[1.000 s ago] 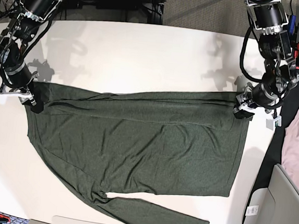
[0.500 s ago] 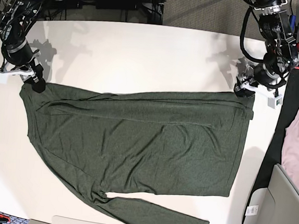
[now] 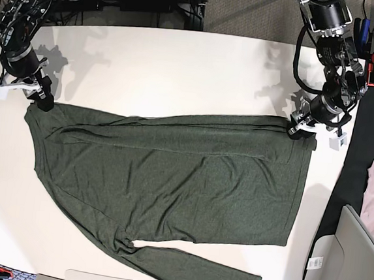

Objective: Fold the T-shirt properly
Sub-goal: 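Drag the held shoulder edge with both grippers, stretching the shirt flat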

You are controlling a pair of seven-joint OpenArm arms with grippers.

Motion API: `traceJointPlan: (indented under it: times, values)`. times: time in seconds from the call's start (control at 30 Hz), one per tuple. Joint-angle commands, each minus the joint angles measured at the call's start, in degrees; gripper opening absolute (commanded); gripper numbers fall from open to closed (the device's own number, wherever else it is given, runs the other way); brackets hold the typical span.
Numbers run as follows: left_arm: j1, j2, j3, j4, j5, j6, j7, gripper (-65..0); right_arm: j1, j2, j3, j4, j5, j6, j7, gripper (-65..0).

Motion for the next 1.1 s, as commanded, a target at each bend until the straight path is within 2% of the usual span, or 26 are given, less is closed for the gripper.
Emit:
traceJointPlan:
  times: [0.0, 0.17, 0.43, 0.93, 1.0, 1.07]
  values:
    - [-0.2, -0.1, 0.2, 0.1, 0.8, 0.5, 1.3, -45.2, 0.5, 0.7, 0.2, 0.9, 1.3, 0.5, 0.8, -41.5]
    - [-0.3, -0.2, 0.0, 0.1, 0.8, 0.5, 1.3, -64.6, 0.5, 0.7, 0.2, 0.8, -0.5, 0.5, 0.8, -41.5]
    - [0.1, -0.2, -0.3, 0.5, 0.8, 0.5, 1.4, -65.0, 1.8, 0.6, 0.2, 0.3, -4.1, 0.4, 0.8, -41.5]
    - [0.6, -0.2, -0.3, 0.5, 0.8, 0.5, 1.4, -65.0, 10.6, 0.6, 0.2, -14.5, -4.4, 0.2, 0.8, -41.5]
    - [1.0, -0.2, -0.3, 0.5, 0.8, 0.5, 1.4, -65.0, 11.4, 0.6, 0.2, -15.4, -4.4, 0.2, 0.8, -45.1]
    - [1.3, -0.2, -0.3, 0.5, 0.8, 0.5, 1.4, -65.0, 11.9, 0.6, 0.2, -16.1, -4.4, 0.2, 0.8, -54.3]
